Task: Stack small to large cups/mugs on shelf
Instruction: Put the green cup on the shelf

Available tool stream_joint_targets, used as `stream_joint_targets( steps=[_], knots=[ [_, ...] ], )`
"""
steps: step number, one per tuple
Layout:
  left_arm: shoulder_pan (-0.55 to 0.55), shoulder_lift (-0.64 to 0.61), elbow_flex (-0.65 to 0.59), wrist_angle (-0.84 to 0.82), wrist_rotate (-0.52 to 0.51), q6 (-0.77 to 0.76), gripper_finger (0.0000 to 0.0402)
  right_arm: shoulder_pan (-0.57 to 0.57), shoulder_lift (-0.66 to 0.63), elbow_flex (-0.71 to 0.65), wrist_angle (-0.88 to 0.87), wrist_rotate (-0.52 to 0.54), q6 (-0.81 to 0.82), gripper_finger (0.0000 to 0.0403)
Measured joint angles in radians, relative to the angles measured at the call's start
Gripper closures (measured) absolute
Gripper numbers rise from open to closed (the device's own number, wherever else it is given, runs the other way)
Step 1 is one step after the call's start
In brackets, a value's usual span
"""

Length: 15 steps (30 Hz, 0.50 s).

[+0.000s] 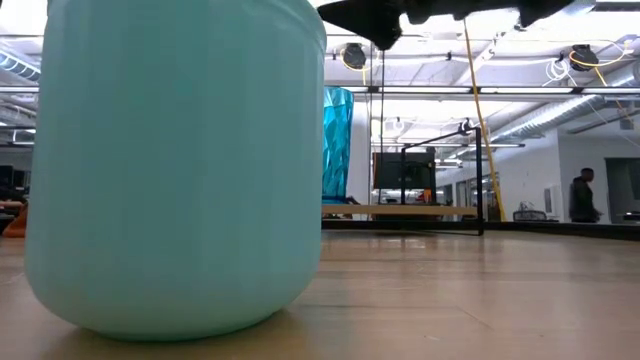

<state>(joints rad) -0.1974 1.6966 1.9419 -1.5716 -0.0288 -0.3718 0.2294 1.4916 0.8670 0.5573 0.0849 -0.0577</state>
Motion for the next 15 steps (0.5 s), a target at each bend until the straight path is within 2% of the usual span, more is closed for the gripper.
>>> stream_joint_targets(
  steps=[5,11,15],
  knots=[
    [0.000,0.000,0.000,0.001,0.000,0.003,0.0401,-0.027,0.093,0.078,0.023,-0.050,0.006,0.0060],
    [-0.008,0.000,-0.001,0.000,0.001,0.003,0.0401,-0.060,0.186,0.162,0.022,-0.166,0.016,0.0060],
    [-0.014,0.000,-0.001,0.001,0.001,0.008,0.0401,-0.070,0.242,0.211,0.019,-0.181,0.015,0.0060]
  ],
)
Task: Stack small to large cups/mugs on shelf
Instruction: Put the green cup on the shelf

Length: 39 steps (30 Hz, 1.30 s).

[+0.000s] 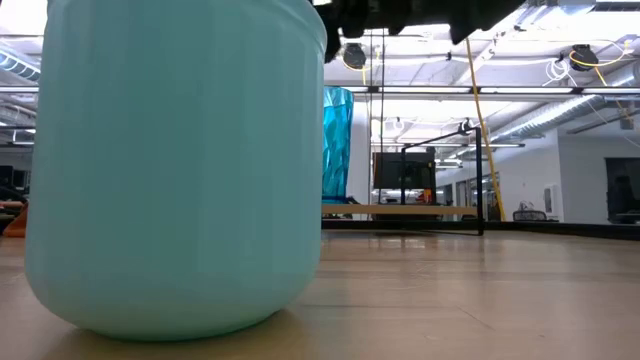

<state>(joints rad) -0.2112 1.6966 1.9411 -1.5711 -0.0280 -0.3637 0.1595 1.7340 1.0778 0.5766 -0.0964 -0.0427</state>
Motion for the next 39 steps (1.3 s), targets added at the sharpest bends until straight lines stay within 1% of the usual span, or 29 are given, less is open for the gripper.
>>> stream_joint_targets(
  steps=[3,8,13,20,27,32,39],
  knots=[
    [0.000,0.000,0.000,-0.002,0.002,0.004,0.0401,-0.010,0.033,0.028,-0.001,-0.063,0.001,0.0060],
    [0.000,0.000,0.000,-0.005,0.004,0.016,0.0401,-0.023,0.065,0.058,-0.002,-0.069,0.003,0.0060],
    [0.000,0.000,0.000,0.003,-0.006,0.028,0.0401,-0.039,0.068,0.075,-0.009,-0.084,0.001,0.0060],
    [0.016,0.000,0.029,0.001,-0.007,0.043,0.0401,-0.043,0.070,0.075,-0.018,-0.094,0.001,0.0060],
    [0.041,0.000,0.044,0.004,0.000,0.058,0.0401,-0.044,0.099,0.076,0.017,-0.091,0.000,0.0060],
    [0.046,0.000,0.045,0.041,0.002,0.092,0.0401,-0.050,0.101,0.075,0.032,-0.142,0.007,0.0060],
    [0.053,0.000,0.045,0.054,0.008,0.106,0.0401,-0.050,0.101,0.075,0.040,-0.144,0.008,0.0061]
  ],
)
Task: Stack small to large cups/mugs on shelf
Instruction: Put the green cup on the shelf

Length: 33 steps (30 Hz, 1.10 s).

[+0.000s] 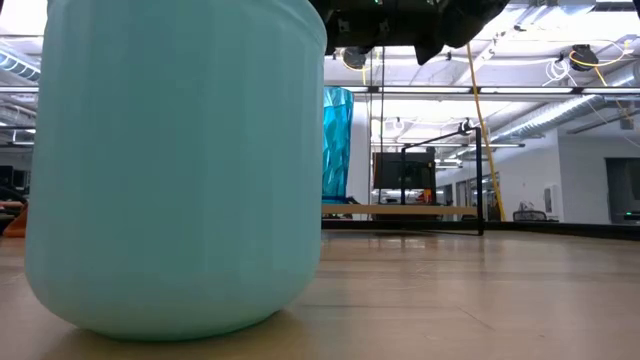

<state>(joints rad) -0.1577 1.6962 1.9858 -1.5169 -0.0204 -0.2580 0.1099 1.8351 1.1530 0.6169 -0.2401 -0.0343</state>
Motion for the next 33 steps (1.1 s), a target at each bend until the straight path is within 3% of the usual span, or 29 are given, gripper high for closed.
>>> stream_joint_targets(
  steps=[9,18,33],
  knots=[
    [0.000,0.000,0.000,0.002,-0.001,-0.005,0.0401,0.002,0.000,0.000,0.001,0.000,0.012,0.0094],
    [0.000,0.000,0.000,0.002,-0.003,-0.005,0.0398,0.004,0.000,0.000,0.002,0.002,0.014,0.0095],
    [0.002,0.000,0.000,0.017,-0.015,0.002,0.0336,0.004,0.000,0.001,0.012,0.002,-0.001,0.0095]
  ],
)
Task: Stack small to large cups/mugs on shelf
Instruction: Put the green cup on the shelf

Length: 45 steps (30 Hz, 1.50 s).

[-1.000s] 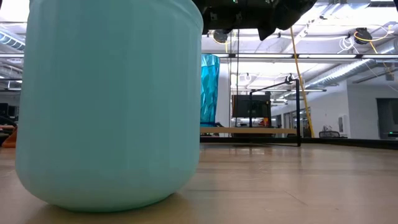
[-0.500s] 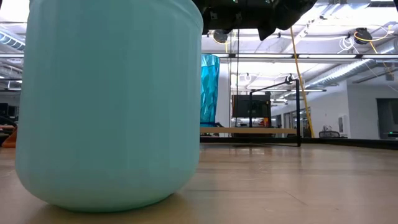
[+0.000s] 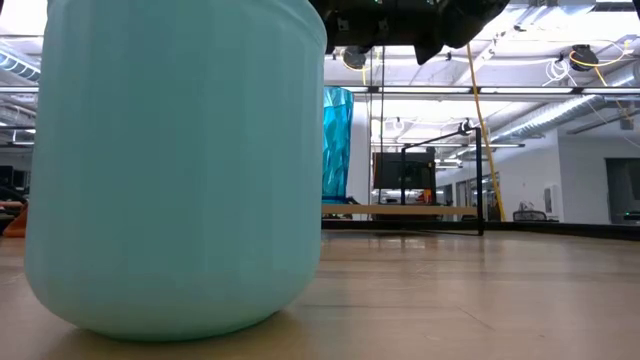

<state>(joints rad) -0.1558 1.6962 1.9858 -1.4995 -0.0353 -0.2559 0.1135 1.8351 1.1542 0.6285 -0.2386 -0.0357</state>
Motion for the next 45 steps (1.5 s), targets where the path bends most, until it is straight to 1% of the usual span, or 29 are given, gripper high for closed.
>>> stream_joint_targets(
  steps=[7,14,19,22,25,28,32,39,42,45],
  knots=[
    [0.001,0.000,0.000,0.009,0.000,0.018,0.0301,0.001,-0.001,0.000,0.003,-0.002,-0.003,0.0095],
    [0.024,0.000,0.000,0.009,0.016,0.008,0.0223,0.001,-0.002,0.001,0.003,-0.005,-0.005,0.0095],
    [0.052,0.000,0.000,0.021,0.100,0.007,0.0163,0.001,-0.002,0.002,0.003,-0.010,-0.006,0.0095],
    [0.068,0.000,0.000,0.009,0.111,0.006,0.0135,0.000,-0.002,0.002,0.003,-0.010,-0.006,0.0095],
    [0.080,-0.001,0.000,-0.007,0.118,-0.001,0.0117,-0.001,-0.002,0.002,0.001,-0.007,-0.005,0.0095],
    [0.087,-0.001,0.025,-0.035,0.114,-0.013,0.0107,-0.004,-0.002,0.002,-0.002,-0.002,-0.005,0.0095],
    [0.091,-0.003,0.096,-0.062,0.104,-0.036,0.0106,-0.017,-0.002,0.002,-0.010,-0.003,-0.005,0.0095],
    [0.083,-0.003,0.277,-0.070,0.050,-0.021,0.0105,-0.029,-0.002,0.002,-0.012,-0.002,-0.009,0.0095],
    [0.065,-0.030,0.337,-0.070,-0.002,-0.005,0.0105,-0.031,-0.013,0.002,-0.010,0.006,-0.018,0.0095],
    [0.023,-0.082,0.371,-0.070,-0.114,0.014,0.0105,-0.041,-0.053,0.000,-0.029,0.040,-0.056,0.0095]
  ],
)
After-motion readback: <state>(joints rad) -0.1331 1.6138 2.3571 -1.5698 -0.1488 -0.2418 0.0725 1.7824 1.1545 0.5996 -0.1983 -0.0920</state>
